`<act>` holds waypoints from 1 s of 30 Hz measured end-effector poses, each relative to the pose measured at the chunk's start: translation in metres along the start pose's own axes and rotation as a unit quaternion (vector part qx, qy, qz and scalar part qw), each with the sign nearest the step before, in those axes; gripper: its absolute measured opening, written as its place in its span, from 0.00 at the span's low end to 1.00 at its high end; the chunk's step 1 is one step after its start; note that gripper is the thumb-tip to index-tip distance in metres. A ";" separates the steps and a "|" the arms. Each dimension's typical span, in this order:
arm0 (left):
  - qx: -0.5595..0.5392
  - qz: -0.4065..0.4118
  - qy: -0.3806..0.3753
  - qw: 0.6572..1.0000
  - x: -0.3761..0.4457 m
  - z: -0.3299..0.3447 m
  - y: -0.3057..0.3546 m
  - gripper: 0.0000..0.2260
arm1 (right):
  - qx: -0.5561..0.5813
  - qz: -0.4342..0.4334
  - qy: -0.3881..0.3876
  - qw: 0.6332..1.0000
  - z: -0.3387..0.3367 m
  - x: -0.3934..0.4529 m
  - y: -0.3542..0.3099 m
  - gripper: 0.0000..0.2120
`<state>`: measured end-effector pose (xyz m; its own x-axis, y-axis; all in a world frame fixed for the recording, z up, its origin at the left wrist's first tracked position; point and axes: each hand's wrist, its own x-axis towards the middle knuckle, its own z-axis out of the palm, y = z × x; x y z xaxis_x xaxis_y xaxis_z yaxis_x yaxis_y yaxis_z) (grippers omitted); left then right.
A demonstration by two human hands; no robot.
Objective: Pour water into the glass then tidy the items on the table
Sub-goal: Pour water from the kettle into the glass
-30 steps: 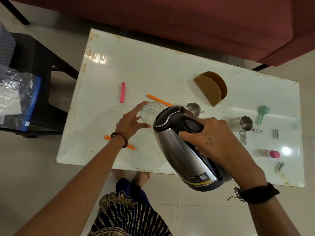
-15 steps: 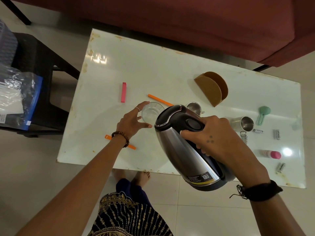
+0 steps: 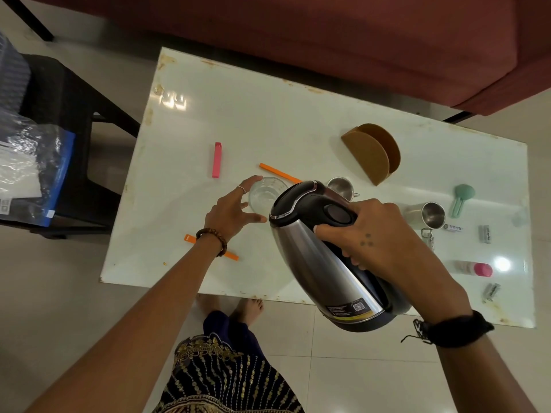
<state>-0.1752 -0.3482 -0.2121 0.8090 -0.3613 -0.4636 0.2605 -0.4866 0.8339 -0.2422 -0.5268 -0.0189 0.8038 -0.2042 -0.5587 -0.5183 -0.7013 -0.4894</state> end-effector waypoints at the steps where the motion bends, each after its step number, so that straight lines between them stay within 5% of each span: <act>1: -0.002 -0.001 0.001 1.000 0.000 0.000 0.000 0.36 | 0.000 0.000 -0.001 1.000 0.000 0.000 0.000 0.13; 30: -0.009 0.004 -0.006 1.000 0.005 0.001 -0.005 0.36 | -0.008 0.011 -0.004 1.000 0.001 0.000 0.000 0.12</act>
<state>-0.1735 -0.3487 -0.2185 0.8045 -0.3746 -0.4609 0.2643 -0.4691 0.8426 -0.2424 -0.5261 -0.0201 0.7905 -0.2143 -0.5737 -0.5303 -0.7082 -0.4662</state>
